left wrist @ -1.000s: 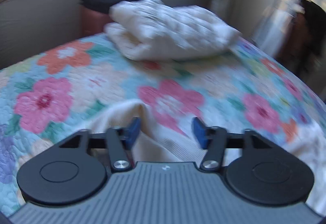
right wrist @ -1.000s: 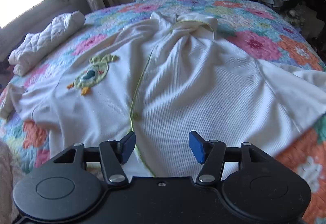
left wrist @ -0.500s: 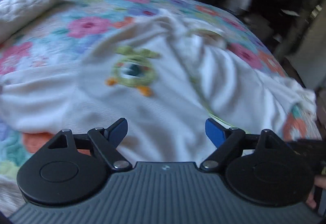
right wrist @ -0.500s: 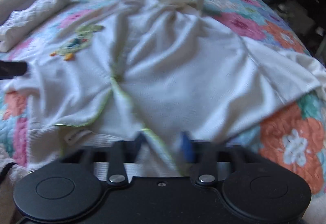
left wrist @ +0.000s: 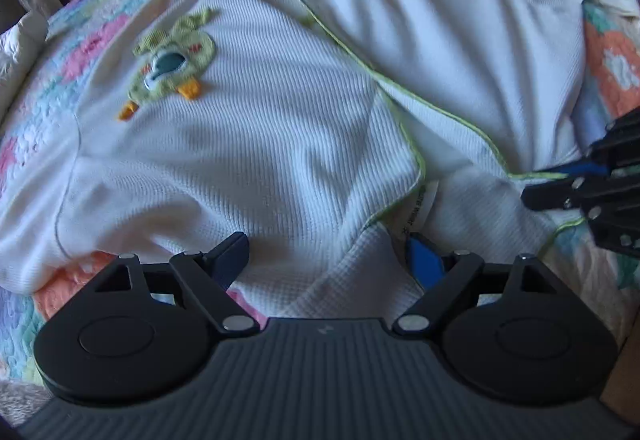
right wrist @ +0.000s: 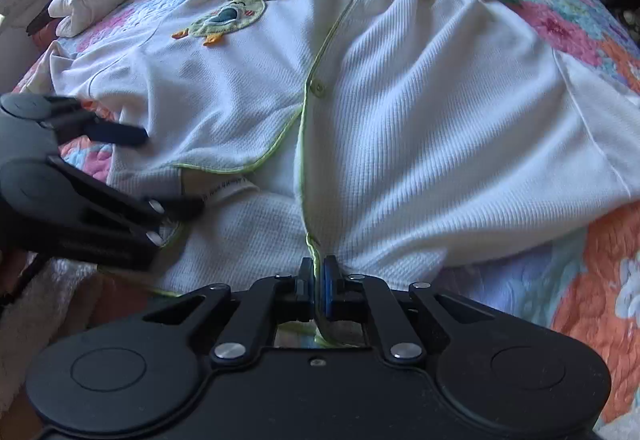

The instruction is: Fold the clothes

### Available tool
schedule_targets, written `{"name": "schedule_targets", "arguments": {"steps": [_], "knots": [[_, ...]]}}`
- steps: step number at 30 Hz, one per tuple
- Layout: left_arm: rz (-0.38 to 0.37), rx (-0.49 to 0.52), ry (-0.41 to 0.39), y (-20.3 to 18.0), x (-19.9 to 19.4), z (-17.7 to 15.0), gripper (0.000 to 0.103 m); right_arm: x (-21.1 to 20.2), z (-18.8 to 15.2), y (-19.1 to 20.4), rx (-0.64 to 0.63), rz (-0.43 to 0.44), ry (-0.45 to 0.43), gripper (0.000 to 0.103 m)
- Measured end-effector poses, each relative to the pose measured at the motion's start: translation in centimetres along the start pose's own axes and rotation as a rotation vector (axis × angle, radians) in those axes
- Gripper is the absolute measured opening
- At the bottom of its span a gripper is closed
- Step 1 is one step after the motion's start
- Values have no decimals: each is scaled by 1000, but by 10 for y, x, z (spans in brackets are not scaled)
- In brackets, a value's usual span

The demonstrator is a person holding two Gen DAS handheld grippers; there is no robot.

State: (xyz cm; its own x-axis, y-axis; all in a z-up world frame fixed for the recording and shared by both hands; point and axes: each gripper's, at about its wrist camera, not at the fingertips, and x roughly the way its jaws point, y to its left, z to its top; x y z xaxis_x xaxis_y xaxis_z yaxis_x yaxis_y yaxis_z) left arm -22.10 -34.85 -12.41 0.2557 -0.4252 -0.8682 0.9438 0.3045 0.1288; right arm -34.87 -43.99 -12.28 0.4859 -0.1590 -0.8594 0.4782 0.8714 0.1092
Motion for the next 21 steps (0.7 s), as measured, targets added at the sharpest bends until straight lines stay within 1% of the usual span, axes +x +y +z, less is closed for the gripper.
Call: {"name": "schedule_targets", "arguments": {"steps": [2, 3, 5, 6, 8, 9, 10, 11, 13, 16, 18, 21], "knots": [[26, 21, 15, -3, 5, 0, 90, 0, 0, 3, -1, -15, -8, 7], [40, 28, 17, -5, 6, -1, 94, 0, 0, 4, 2, -25, -10, 10], [47, 23, 10, -5, 8, 0, 95, 2, 1, 4, 14, -33, -12, 15], [32, 17, 4, -3, 7, 0, 92, 3, 2, 3, 14, -34, -14, 19], [-26, 1, -14, 0, 5, -1, 58, 2, 0, 5, 6, -43, -23, 19], [-35, 7, -23, -1, 2, -1, 28, 3, -1, 5, 2, -45, -27, 18], [-29, 24, -34, -4, -1, -2, 17, 2, -1, 5, -1, -38, -29, 15], [-22, 42, -44, -7, -4, -3, 12, 2, -1, 4, -1, -25, -28, 9], [-21, 40, -44, -7, -8, -4, 10, -3, -2, -1, 13, 19, -30, 9], [-81, -21, -48, 4, -17, -4, 10, -7, -4, -5, 28, 62, -22, 8], [-115, -73, -61, 12, -21, -6, 11, -4, -4, -3, 22, 50, -11, 8], [-134, -104, -46, 20, -16, -6, 11, 2, -3, 7, -24, 19, 13, 8]]}}
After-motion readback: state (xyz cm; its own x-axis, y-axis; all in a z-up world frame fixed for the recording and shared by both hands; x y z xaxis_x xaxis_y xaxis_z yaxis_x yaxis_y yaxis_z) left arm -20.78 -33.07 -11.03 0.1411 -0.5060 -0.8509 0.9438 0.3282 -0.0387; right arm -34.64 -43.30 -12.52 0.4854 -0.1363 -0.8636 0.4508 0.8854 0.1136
